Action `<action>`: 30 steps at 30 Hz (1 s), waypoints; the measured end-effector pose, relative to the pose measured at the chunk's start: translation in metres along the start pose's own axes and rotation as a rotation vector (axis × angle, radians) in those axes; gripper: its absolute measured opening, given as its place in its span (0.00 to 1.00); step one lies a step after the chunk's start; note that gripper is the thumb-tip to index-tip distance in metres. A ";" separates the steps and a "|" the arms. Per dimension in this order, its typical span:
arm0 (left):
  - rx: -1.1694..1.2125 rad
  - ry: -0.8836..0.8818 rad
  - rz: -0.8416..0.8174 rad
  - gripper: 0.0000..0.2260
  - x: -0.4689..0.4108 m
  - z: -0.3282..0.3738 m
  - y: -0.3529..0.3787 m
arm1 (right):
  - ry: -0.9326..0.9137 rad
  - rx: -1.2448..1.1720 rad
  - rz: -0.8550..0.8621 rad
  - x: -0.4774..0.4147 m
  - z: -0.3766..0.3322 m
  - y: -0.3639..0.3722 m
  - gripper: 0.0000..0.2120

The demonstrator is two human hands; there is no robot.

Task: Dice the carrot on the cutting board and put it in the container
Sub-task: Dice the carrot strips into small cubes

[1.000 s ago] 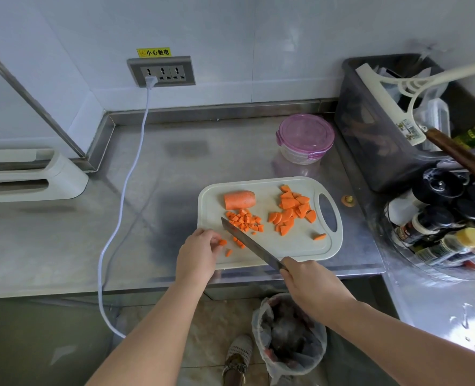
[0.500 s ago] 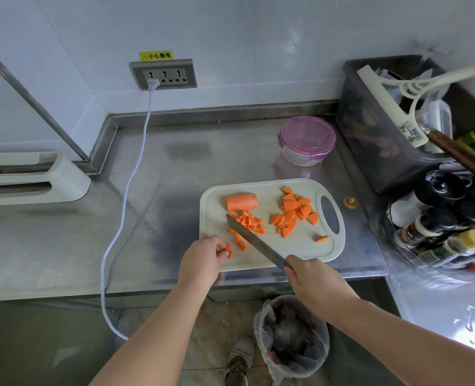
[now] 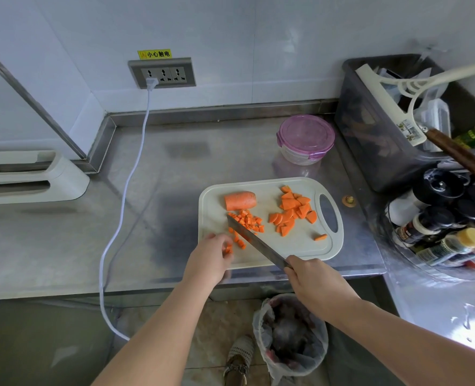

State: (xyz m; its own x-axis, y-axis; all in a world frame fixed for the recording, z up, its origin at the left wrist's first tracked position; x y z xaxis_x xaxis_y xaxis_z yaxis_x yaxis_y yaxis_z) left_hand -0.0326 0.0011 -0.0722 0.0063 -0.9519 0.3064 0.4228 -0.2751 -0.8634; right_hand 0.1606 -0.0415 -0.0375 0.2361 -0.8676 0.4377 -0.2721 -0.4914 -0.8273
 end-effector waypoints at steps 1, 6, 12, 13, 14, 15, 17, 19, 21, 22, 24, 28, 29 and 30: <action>0.006 -0.001 0.020 0.08 0.000 0.000 0.000 | 0.002 -0.001 0.002 0.000 0.001 -0.001 0.11; 0.042 -0.009 0.095 0.05 0.006 -0.001 -0.002 | 0.010 -0.035 0.006 0.002 0.000 -0.002 0.11; 0.141 -0.012 0.150 0.05 0.017 -0.005 -0.002 | 0.011 -0.067 -0.003 0.003 -0.004 -0.002 0.12; 0.149 -0.013 0.158 0.05 0.017 -0.006 -0.002 | 0.013 -0.072 -0.008 0.003 -0.005 -0.002 0.12; 0.154 -0.018 0.164 0.06 0.017 -0.007 -0.002 | 0.009 -0.074 -0.007 0.003 -0.005 -0.002 0.12; 0.153 -0.024 0.170 0.06 0.016 -0.007 -0.001 | 0.008 -0.076 -0.008 0.003 -0.005 -0.003 0.12; 0.144 -0.029 0.180 0.05 0.016 -0.007 -0.001 | 0.010 -0.073 -0.009 0.002 -0.005 -0.003 0.12; 0.138 -0.034 0.186 0.04 0.015 -0.007 0.000 | -0.002 -0.043 -0.022 0.002 -0.006 -0.001 0.12; 0.145 -0.052 0.188 0.04 0.015 -0.008 0.000 | -0.009 -0.021 -0.033 0.003 -0.007 0.001 0.12; 0.150 -0.062 0.192 0.04 0.015 -0.008 0.000 | -0.012 -0.031 -0.029 0.003 -0.007 0.002 0.11; 0.159 -0.086 0.206 0.05 0.016 -0.011 -0.001 | -0.015 -0.037 -0.026 0.005 -0.008 0.002 0.11; 0.166 -0.132 0.241 0.08 0.021 -0.013 -0.005 | -0.068 0.062 -0.067 0.011 -0.020 0.008 0.10; 0.165 -0.140 0.244 0.08 0.022 -0.013 -0.005 | -0.066 0.069 -0.074 0.012 -0.022 0.010 0.10; 0.161 -0.148 0.246 0.08 0.023 -0.013 -0.005 | -0.057 0.052 -0.082 0.013 -0.022 0.012 0.10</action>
State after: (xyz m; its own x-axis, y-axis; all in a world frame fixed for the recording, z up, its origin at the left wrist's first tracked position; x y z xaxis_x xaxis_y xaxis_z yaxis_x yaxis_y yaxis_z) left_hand -0.0466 -0.0207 -0.0660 0.2522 -0.9541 0.1614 0.5298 -0.0034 -0.8481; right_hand 0.1396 -0.0604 -0.0339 0.3082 -0.8184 0.4851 -0.2009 -0.5544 -0.8076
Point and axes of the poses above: each hand's wrist, its own x-axis away from the middle knuckle, its own y-axis out of the palm, z = x × y, the point moved 7 cm from there along -x, towards the middle knuckle, and after that the axes turned 5 degrees about -x, right-handed, at the moved point
